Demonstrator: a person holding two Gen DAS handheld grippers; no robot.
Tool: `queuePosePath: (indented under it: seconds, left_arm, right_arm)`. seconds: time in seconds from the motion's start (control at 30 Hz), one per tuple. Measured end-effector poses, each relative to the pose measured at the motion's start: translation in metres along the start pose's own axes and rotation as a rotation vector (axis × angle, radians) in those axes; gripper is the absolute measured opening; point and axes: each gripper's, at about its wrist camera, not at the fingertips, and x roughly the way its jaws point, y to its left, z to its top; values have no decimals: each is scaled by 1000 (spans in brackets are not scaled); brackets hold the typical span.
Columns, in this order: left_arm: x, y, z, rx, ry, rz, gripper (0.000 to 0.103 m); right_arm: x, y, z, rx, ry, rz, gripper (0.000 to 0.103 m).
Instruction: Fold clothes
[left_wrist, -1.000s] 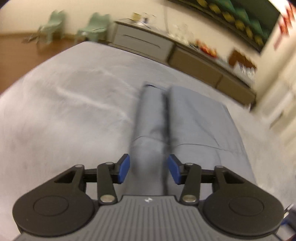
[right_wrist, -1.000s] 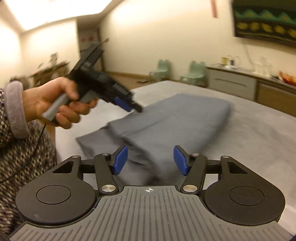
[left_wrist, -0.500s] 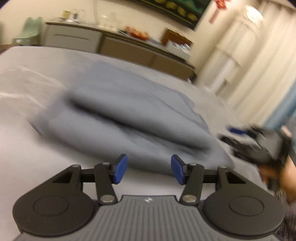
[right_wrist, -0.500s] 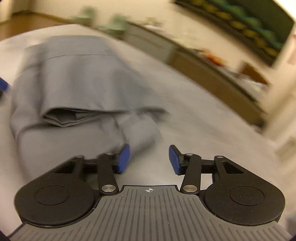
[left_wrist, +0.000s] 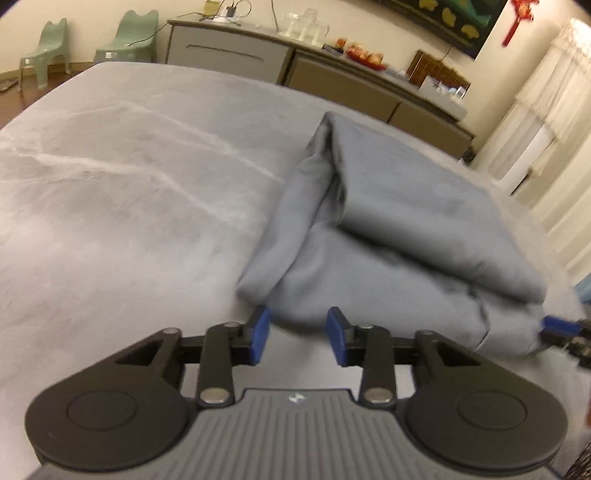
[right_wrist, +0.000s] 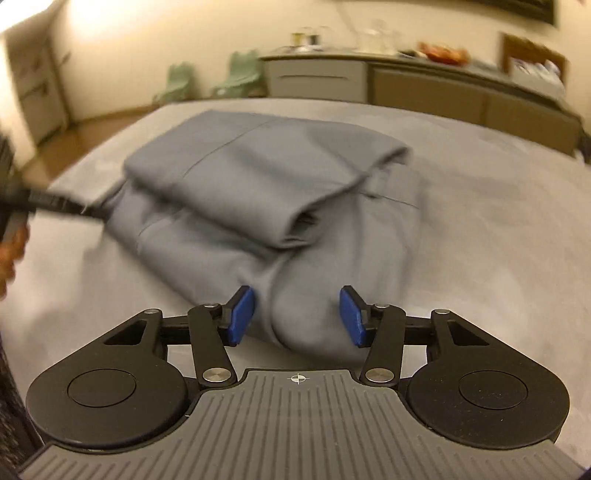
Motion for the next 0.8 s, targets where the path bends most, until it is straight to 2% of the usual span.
queuePosePath:
  seconds: [0.03,0.1,0.17,0.2,0.23,0.33,0.4,0.47,0.53,0.57,0.6,0.67,0.7,0.8]
  left_arm:
    - [-2,-3,-4,10,-2,12,44]
    - [-13,-21,-10,77,-32,-34,45]
    - [-20,-47,-18,182,-59,-92,49]
    - [-22,-61,-22,244,-67,-121,50]
    - [-20,-77,-27,310,-70,-137,52]
    - [-8,-107,-33,412,-73,-129,52]
    - [0,-111,-29,404,-72,-134,52]
    - [9,-112,-24,392,-69,-134,52]
    - [17,-110,-18,353,-45,-160,53]
    - [22,-108,-17,336,-31,-164,53]
    - [27,-106,-15,318,-16,-169,53]
    - [32,-106,-16,295,-2,-168,54]
    - [34,-105,-16,290,-3,-167,54]
    - [37,-107,-19,287,-20,-153,54]
  right_arm:
    - [-3,-6,1,9,-7,-27,50]
    - [-13,3,2,-17,-52,-101,46]
    - [-20,37,0,-145,-133,-154,48]
    - [-23,54,-1,-209,-173,-180,55]
    - [-20,72,-1,-304,-194,-211,58]
    - [20,130,-5,-701,-171,-320,61]
    - [54,150,-12,-899,-117,-377,59]
    - [76,154,-11,-993,-83,-400,59]
    - [89,155,0,-1017,-61,-409,59]
    - [94,155,7,-1015,-43,-407,54]
    - [98,154,15,-995,-16,-396,37]
    - [100,150,29,-960,22,-381,14]
    - [95,150,31,-945,26,-374,6]
    - [66,154,21,-906,-4,-344,3]
